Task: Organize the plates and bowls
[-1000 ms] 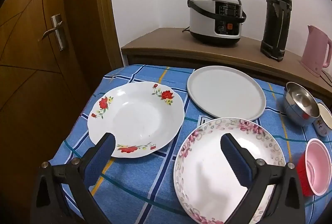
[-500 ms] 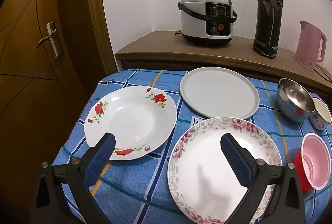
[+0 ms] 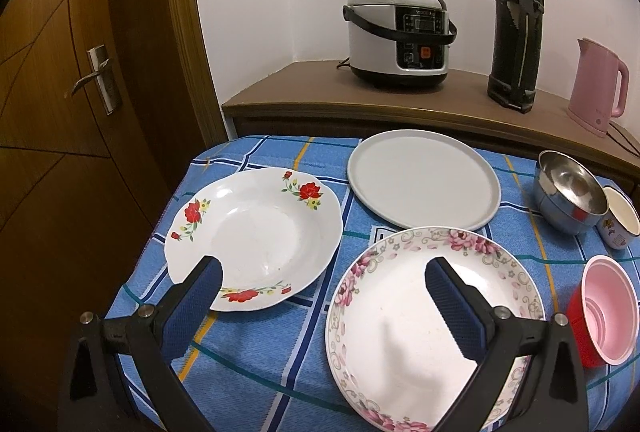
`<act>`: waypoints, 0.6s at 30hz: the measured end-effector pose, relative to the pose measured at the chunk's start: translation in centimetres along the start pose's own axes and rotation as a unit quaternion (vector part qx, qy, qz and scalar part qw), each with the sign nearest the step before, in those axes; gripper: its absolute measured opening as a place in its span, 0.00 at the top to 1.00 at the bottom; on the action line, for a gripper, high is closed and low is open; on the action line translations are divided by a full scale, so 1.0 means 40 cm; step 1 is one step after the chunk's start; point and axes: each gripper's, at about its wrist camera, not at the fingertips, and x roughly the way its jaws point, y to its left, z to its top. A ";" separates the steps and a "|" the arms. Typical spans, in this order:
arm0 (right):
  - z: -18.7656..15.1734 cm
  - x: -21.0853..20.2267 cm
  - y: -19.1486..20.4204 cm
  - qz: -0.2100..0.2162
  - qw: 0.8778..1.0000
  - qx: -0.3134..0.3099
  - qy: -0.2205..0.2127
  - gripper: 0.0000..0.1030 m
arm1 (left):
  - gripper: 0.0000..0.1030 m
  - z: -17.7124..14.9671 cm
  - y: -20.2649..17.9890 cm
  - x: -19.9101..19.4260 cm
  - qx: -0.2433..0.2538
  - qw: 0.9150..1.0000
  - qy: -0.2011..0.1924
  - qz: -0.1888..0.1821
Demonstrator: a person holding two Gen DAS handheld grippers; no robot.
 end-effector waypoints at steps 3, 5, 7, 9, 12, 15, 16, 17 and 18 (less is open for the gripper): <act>0.001 0.000 0.001 0.000 1.000 0.000 0.000 0.00 | 0.00 0.002 -0.001 -0.002 0.001 1.000 0.000 0.001; 0.001 0.001 0.001 0.000 1.000 -0.001 0.002 0.00 | 0.00 0.003 0.000 -0.002 0.001 1.000 0.000 0.001; 0.001 0.000 0.001 -0.001 1.000 -0.001 0.001 0.00 | 0.00 0.003 0.000 -0.002 0.001 1.000 0.000 0.001; 0.001 0.001 0.002 0.000 1.000 -0.001 0.001 0.00 | 0.00 0.003 -0.001 -0.002 0.001 1.000 0.000 0.001; 0.001 0.001 0.002 0.000 1.000 -0.001 0.001 0.00 | 0.00 0.003 0.000 -0.003 0.002 1.000 0.000 0.001; 0.000 0.000 0.004 0.000 1.000 -0.001 0.002 0.00 | 0.00 0.003 0.000 -0.002 0.001 1.000 0.000 0.002; 0.000 0.000 0.004 0.000 1.000 -0.002 0.002 0.00 | 0.00 0.003 0.000 -0.002 0.001 1.000 -0.001 0.002; 0.000 -0.001 0.004 0.000 1.000 -0.002 0.001 0.00 | 0.00 0.003 0.000 -0.002 0.001 1.000 0.000 0.001; 0.001 -0.001 0.004 0.000 1.000 -0.002 0.001 0.00 | 0.00 0.003 0.000 -0.002 0.001 1.000 0.000 0.001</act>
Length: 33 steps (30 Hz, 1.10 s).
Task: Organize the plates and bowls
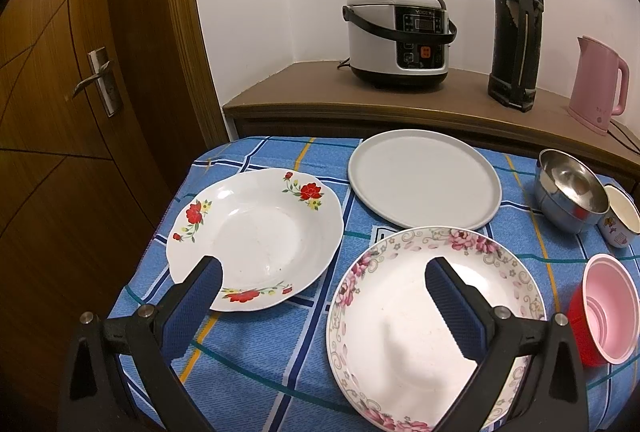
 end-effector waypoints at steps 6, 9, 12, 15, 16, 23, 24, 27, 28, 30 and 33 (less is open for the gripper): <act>0.000 0.002 0.004 0.002 1.000 -0.003 0.003 0.00 | 0.00 -0.001 0.001 -0.001 0.002 1.000 0.002 0.000; -0.001 0.002 0.009 0.004 1.000 -0.008 0.003 0.00 | 0.00 -0.002 0.002 0.000 0.003 1.000 0.002 0.000; -0.004 0.000 0.014 0.007 1.000 -0.015 0.001 0.00 | 0.00 -0.002 0.003 0.002 0.003 1.000 0.003 0.000; -0.005 0.002 0.024 0.010 1.000 -0.025 0.001 0.00 | 0.00 -0.003 0.004 0.004 0.003 1.000 0.003 0.000; -0.005 0.003 0.027 0.011 1.000 -0.029 0.001 0.00 | 0.00 -0.004 0.005 0.004 0.003 1.000 0.003 0.000; -0.007 0.009 0.029 0.015 0.999 -0.038 0.000 0.00 | 0.00 -0.006 0.005 0.011 0.004 1.000 0.006 0.000; -0.008 0.011 0.030 0.016 0.999 -0.039 0.001 0.00 | 0.00 -0.007 0.005 0.013 0.005 1.000 0.007 0.000; -0.013 0.018 0.034 0.022 0.999 -0.046 0.005 0.03 | 0.00 -0.009 0.009 0.017 0.006 1.000 0.009 0.005; -0.016 0.022 0.037 0.026 0.998 -0.050 0.009 0.09 | 0.00 -0.010 0.013 0.019 0.007 1.000 0.009 0.004; -0.025 0.031 0.042 0.042 0.997 -0.059 0.023 0.20 | 0.00 -0.013 0.025 0.019 0.010 1.000 0.012 -0.004; -0.048 0.054 0.048 0.084 0.992 -0.067 0.063 0.40 | 0.00 -0.025 0.048 0.007 0.017 1.000 0.003 -0.022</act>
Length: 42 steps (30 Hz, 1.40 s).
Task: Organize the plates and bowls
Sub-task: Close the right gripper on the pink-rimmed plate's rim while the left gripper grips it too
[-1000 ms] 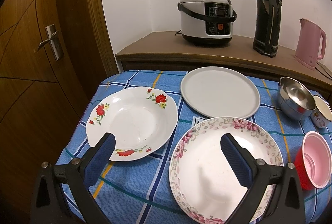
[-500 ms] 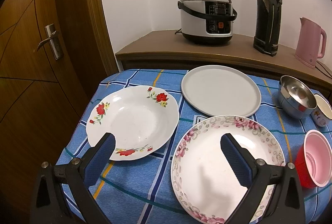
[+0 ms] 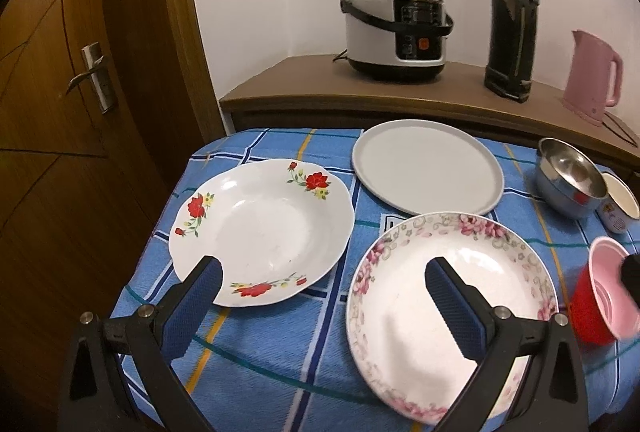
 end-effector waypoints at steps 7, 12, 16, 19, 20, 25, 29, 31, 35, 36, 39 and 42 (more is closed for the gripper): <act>-0.054 0.039 0.039 0.114 0.990 -0.020 0.078 0.65 | 0.29 -0.023 0.018 -0.006 0.023 0.999 0.011 -0.037; -0.092 0.047 0.044 0.133 0.984 -0.031 0.117 0.64 | 0.40 -0.041 0.026 0.024 0.006 0.994 0.057 -0.095; -0.109 0.071 0.014 0.141 0.978 0.000 0.152 0.63 | 0.54 -0.060 0.016 0.026 0.010 0.990 0.074 -0.118; -0.115 0.091 0.006 0.144 0.975 0.016 0.168 0.63 | 0.54 -0.062 0.020 0.033 -0.003 0.987 0.087 -0.132; -0.115 0.094 0.004 0.143 0.975 0.019 0.170 0.63 | 0.58 -0.062 0.023 0.036 -0.005 0.987 0.090 -0.134; -0.113 0.118 0.000 0.146 0.971 0.040 0.184 0.63 | 0.68 -0.068 0.025 0.064 -0.017 0.981 0.116 -0.153; -0.110 0.134 0.003 0.139 0.971 0.043 0.189 0.63 | 0.68 -0.068 0.016 0.072 -0.013 0.981 0.115 -0.157; -0.111 0.139 0.003 0.137 0.971 0.044 0.189 0.63 | 0.68 -0.064 0.013 0.076 -0.010 0.982 0.110 -0.155; -0.109 0.159 0.000 0.131 0.972 0.049 0.189 0.63 | 0.68 -0.055 0.018 0.099 -0.018 0.981 0.114 -0.155; -0.109 0.165 -0.002 0.130 0.972 0.051 0.191 0.63 | 0.68 -0.054 0.020 0.104 -0.020 0.981 0.117 -0.157; -0.106 0.179 -0.003 0.133 0.971 0.054 0.193 0.66 | 0.68 -0.054 0.023 0.118 -0.024 0.978 0.123 -0.165; -0.103 0.193 0.001 0.129 0.971 0.051 0.195 0.66 | 0.68 -0.052 0.025 0.130 -0.029 0.975 0.127 -0.179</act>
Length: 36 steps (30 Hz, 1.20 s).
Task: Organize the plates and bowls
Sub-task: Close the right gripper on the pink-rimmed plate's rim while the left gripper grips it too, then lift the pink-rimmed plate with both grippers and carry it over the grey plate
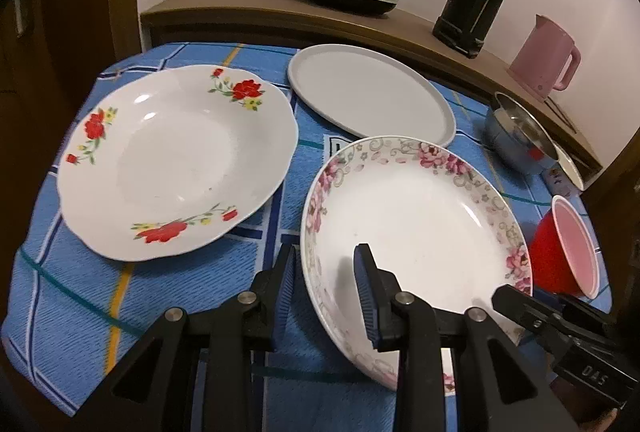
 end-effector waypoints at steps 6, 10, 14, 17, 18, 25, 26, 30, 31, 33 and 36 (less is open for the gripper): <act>0.018 0.023 -0.010 -0.003 1.000 0.006 0.005 0.68 | 0.68 0.012 -0.012 0.022 0.017 1.000 0.006 0.001; 0.028 0.033 -0.009 -0.005 1.000 0.001 0.004 0.66 | 0.68 0.022 -0.004 0.036 0.011 1.000 0.006 0.005; 0.033 0.038 -0.010 -0.009 1.000 -0.005 0.003 0.66 | 0.68 0.022 -0.006 0.038 0.019 1.000 0.004 0.004; 0.035 0.041 -0.011 -0.012 1.000 -0.006 -0.001 0.67 | 0.68 0.018 -0.016 0.038 0.027 1.000 -0.002 0.008; 0.035 0.042 -0.009 -0.017 1.000 -0.010 -0.003 0.68 | 0.68 0.017 -0.018 0.039 0.030 0.999 -0.005 0.011; 0.035 0.046 -0.002 -0.033 0.999 -0.024 -0.008 0.73 | 0.68 0.013 -0.015 0.028 0.033 0.999 -0.014 0.006; 0.035 0.045 -0.001 -0.034 0.999 -0.026 -0.008 0.73 | 0.68 0.013 -0.016 0.027 0.034 0.999 -0.014 0.008; 0.034 0.044 0.003 -0.038 0.999 -0.029 -0.009 0.73 | 0.68 0.011 -0.018 0.029 0.034 0.999 -0.013 0.012; 0.033 0.045 0.004 -0.039 0.999 -0.031 -0.009 0.73 | 0.68 0.010 -0.018 0.031 0.035 0.999 -0.011 0.014; 0.033 0.045 0.006 -0.040 0.999 -0.031 -0.007 0.73 | 0.68 0.008 -0.018 0.033 0.035 0.999 -0.011 0.014; 0.035 0.045 0.001 -0.035 0.999 -0.023 -0.006 0.73 | 0.68 0.010 -0.017 0.028 0.038 0.999 -0.013 0.014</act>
